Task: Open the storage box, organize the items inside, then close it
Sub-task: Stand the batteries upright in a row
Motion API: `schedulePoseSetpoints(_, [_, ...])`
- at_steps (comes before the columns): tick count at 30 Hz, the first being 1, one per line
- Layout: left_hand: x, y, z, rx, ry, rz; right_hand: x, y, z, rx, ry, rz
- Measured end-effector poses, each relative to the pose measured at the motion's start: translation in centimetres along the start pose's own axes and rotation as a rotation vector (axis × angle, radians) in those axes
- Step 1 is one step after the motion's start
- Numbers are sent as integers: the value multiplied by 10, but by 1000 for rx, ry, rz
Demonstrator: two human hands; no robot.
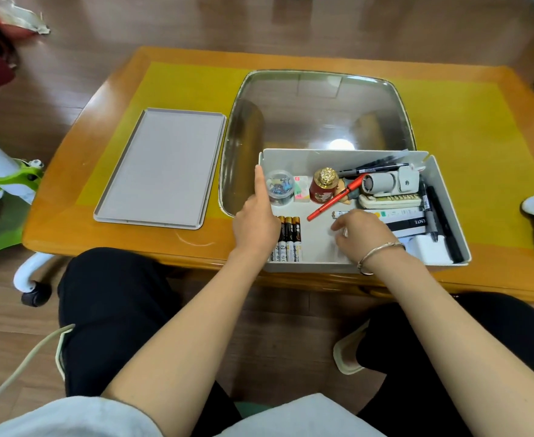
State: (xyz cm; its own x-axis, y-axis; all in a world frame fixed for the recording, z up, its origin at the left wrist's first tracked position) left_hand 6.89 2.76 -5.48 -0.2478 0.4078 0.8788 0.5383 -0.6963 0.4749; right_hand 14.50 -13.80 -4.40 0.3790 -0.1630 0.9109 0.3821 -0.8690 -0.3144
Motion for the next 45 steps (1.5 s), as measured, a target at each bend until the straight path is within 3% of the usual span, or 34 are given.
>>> schedulePoseSetpoints(7, [-4,-1,-8,25,14,-23,-6,-20,11,-81,-171,-251])
schedulePoseSetpoints(11, [-4,-1,-6,27,2,-10,-11,-21,12,-35,-202,-237])
schedulePoseSetpoints(18, [-4,-1,-7,36,-2,-36,-7,-8,-10,84,-400,-117])
schedulePoseSetpoints(24, [-3,-1,-7,37,2,-45,20,16,-25,-6,-197,-4])
schedulePoseSetpoints(28, [-1,0,-8,36,7,-64,15,23,-27,-116,-258,-116])
schedulePoseSetpoints(36, [-1,-1,-9,45,12,-90,-1,17,-16,-155,-290,-142])
schedulePoseSetpoints(42, [-3,-2,-8,41,24,-102,8,12,-8,-149,-9,-85])
schedulePoseSetpoints(45, [-4,-2,-7,45,25,-94,-1,-3,2,-124,20,-15])
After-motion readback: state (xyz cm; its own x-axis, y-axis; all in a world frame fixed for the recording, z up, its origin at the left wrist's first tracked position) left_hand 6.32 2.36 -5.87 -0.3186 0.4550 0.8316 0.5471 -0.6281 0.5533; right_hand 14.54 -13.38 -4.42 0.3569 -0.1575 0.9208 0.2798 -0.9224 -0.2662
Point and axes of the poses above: each hand's wrist, its own z-axis towards the middle knuckle, its own x-axis out of the back of the hand, y = z × x, the point moved 4 cm from there along z, towards the middle knuckle, and after that the axes turned 5 degrees about z, right-handed, at the moved point
